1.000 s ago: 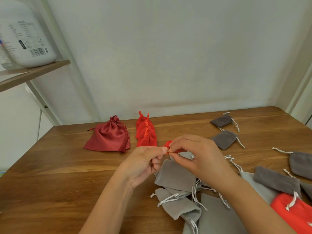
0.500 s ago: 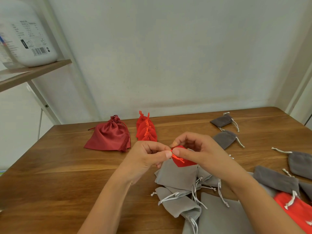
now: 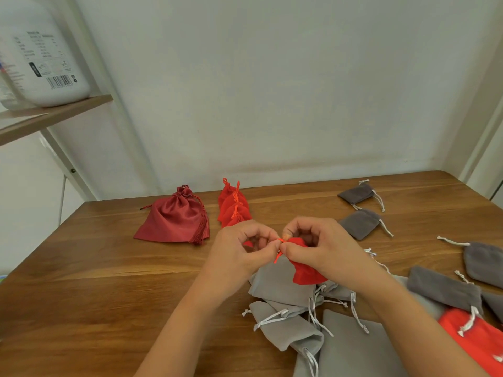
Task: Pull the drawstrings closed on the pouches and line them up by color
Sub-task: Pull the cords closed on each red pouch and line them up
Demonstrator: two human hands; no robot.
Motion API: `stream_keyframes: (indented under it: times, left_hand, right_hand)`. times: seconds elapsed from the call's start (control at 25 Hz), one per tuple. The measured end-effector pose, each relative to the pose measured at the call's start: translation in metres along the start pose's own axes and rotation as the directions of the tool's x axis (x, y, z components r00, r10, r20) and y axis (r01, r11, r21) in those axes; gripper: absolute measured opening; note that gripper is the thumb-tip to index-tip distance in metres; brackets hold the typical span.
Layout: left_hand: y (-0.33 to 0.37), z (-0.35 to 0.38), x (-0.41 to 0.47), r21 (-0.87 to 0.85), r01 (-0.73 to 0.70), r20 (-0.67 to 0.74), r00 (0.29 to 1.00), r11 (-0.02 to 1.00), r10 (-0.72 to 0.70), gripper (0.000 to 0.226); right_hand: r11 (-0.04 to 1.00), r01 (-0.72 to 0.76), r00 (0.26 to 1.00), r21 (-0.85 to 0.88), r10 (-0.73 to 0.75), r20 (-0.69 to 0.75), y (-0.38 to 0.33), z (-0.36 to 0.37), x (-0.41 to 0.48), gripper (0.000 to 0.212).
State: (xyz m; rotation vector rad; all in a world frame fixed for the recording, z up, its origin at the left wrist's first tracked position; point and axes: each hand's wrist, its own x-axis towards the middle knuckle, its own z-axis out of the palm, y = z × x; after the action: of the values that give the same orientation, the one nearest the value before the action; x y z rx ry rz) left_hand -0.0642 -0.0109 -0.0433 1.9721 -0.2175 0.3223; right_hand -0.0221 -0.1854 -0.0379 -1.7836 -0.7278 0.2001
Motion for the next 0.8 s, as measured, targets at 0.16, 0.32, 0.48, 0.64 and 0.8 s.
stream_keyframes:
  times: [0.16,0.32,0.48,0.64,0.8]
  left_hand:
    - [0.0044,-0.0009,-0.0014,0.134,-0.114,0.071,0.992,0.984,0.106,0.010]
    - [0.0045,0.0030,-0.0047,0.259,-0.181,0.154,0.977,0.949,0.144,0.013]
    - [-0.0026,0.0031,-0.0021,0.409,-0.233,0.141,0.971,0.882,0.191,0.013]
    - [-0.0041,-0.0009,-0.0021,0.472,-0.291,0.134,0.957,0.832,0.258,0.009]
    - [0.0003,-0.0022,-0.0014,0.536,-0.337,0.061,0.930,0.774,0.363,0.011]
  right_hand:
    - [0.998,-0.024,1.000,0.065,0.024,0.001,-0.0024,-0.0010,0.0002,0.010]
    - [0.996,-0.055,0.998,0.074,0.058,-0.036,-0.0006,-0.0020,0.0017,0.027]
    - [0.998,-0.044,0.999,-0.036,0.042,-0.033,0.0042,0.0006,0.0027,0.024]
    - [0.998,-0.026,1.000,0.053,0.027,-0.015,0.0037,0.0003,0.0017,0.030]
    - [0.992,0.035,0.995,0.119,-0.023,-0.100,0.0015,0.0022,0.0011,0.025]
